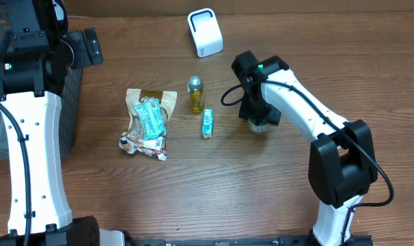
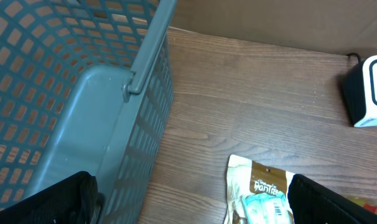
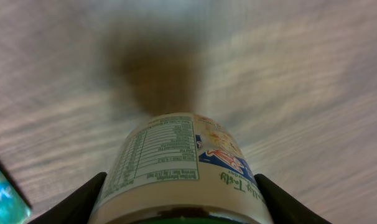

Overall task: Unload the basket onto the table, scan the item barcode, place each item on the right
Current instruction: 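Carry the jar to the white scanner and hold it there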

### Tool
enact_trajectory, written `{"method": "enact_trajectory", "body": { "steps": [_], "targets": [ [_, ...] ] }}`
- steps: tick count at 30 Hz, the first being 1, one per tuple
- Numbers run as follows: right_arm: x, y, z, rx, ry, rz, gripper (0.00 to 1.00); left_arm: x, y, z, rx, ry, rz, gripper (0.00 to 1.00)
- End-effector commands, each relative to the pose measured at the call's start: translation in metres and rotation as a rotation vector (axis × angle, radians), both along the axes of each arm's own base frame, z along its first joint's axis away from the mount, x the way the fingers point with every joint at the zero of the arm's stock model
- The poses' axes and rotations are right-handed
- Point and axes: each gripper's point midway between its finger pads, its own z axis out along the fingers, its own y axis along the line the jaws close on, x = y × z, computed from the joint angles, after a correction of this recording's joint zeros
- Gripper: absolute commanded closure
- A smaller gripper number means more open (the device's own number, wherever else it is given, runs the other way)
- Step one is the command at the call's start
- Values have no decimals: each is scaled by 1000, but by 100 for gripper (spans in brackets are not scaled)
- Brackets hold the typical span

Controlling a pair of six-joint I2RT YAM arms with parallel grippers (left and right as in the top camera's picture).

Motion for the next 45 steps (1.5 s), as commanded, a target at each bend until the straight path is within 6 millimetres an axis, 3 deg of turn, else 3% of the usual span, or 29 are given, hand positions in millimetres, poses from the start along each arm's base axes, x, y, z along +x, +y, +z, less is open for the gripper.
{"method": "enact_trajectory", "body": {
  "steps": [1, 6, 9, 13, 19, 32, 38, 42, 45],
  "targets": [
    [44, 1, 58, -60, -148, 242, 71, 1, 0, -1, 9, 7, -13, 0],
    [84, 19, 144, -4, -378, 306, 72, 1, 0, -1, 9, 7, -13, 0],
    [107, 27, 184, 39, -534, 288, 83, 1, 0, -1, 9, 6, -13, 0],
    [135, 41, 207, 90, -684, 278, 87, 1, 0, -1, 9, 6, -13, 0],
    [175, 65, 199, 131, -791, 327, 87, 1, 0, -1, 9, 7, -13, 0],
    [271, 84, 121, 156, -955, 283, 87, 1, 0, -1, 9, 7, -13, 1],
    [294, 99, 106, 208, -1039, 293, 87, 1, 0, -1, 9, 7, -13, 0],
    [302, 122, 106, 316, -1093, 352, 86, 1, 0, -1, 9, 7, -13, 0],
    [306, 127, 105, 337, -1120, 361, 86, 1, 0, -1, 9, 7, -13, 0]
  ]
}}
